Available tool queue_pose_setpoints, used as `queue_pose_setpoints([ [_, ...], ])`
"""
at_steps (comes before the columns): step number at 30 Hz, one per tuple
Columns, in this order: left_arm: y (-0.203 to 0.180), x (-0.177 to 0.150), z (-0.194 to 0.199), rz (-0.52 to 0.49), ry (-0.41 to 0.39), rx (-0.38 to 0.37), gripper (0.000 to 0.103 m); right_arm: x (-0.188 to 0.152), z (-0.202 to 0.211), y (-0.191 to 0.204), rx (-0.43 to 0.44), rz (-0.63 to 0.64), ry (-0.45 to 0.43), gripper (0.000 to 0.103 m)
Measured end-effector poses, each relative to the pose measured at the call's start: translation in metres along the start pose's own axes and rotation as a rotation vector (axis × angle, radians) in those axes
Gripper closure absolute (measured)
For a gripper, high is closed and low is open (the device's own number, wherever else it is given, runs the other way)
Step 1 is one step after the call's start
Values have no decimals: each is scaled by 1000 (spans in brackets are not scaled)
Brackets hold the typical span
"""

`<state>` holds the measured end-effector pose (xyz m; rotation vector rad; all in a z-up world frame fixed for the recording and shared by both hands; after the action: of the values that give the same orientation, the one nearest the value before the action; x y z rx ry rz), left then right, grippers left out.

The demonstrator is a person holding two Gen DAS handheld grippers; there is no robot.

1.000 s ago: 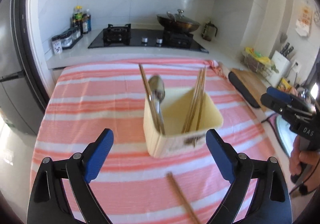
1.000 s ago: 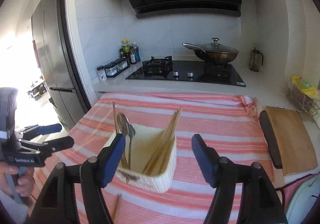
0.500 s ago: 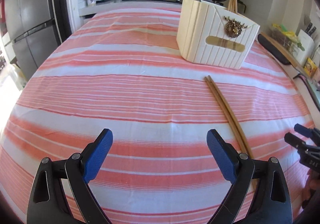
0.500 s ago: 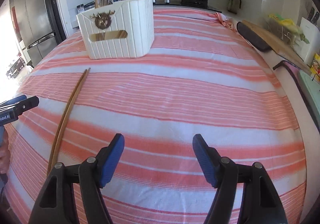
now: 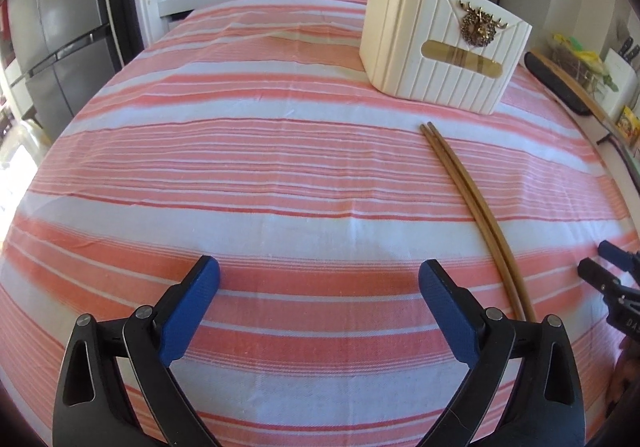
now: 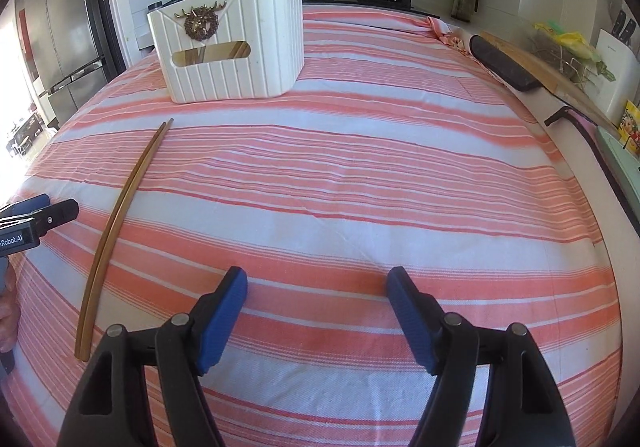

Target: Organize utensils

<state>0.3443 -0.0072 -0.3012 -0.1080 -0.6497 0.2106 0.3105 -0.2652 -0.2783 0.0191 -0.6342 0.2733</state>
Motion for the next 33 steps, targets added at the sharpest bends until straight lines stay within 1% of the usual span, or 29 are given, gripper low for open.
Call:
queue_pose_setpoints([
  [3,1,0,0,5,0,-7,2,0,0,0,1,-1,0,29],
  [11,0,-1,-1,-2,3,8,1,0,0,0,1,-1,0,29],
  [16,0,-1,-1,7,0,-2,1,0,0,0,1,-1,0,28],
  [24,7,3,6,84,-25,-89,1,-1,0,0,-1,-1,0,28],
  [27,9,5,8,101,-31,-90,1,0,-1,0,-3,1,1,28],
  [30,10,5,10,104,-41,-59,1,0,-1,0,-3,2,1,28],
  [33,11,5,12,129,-36,-75,1,0,0,0,-4,2,1,28],
])
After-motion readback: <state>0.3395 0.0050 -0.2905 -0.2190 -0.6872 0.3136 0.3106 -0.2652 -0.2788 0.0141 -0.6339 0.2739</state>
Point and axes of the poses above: each gripper's, at about its wrist camera, not at the fingertips, and z roughly against the way its jaws point, y to its left, x to its top, the point moved 9 cm from there along -z, roughly the way its jaws point, and after that the axes turned 7 degrees about z, right-handed, at the moved point
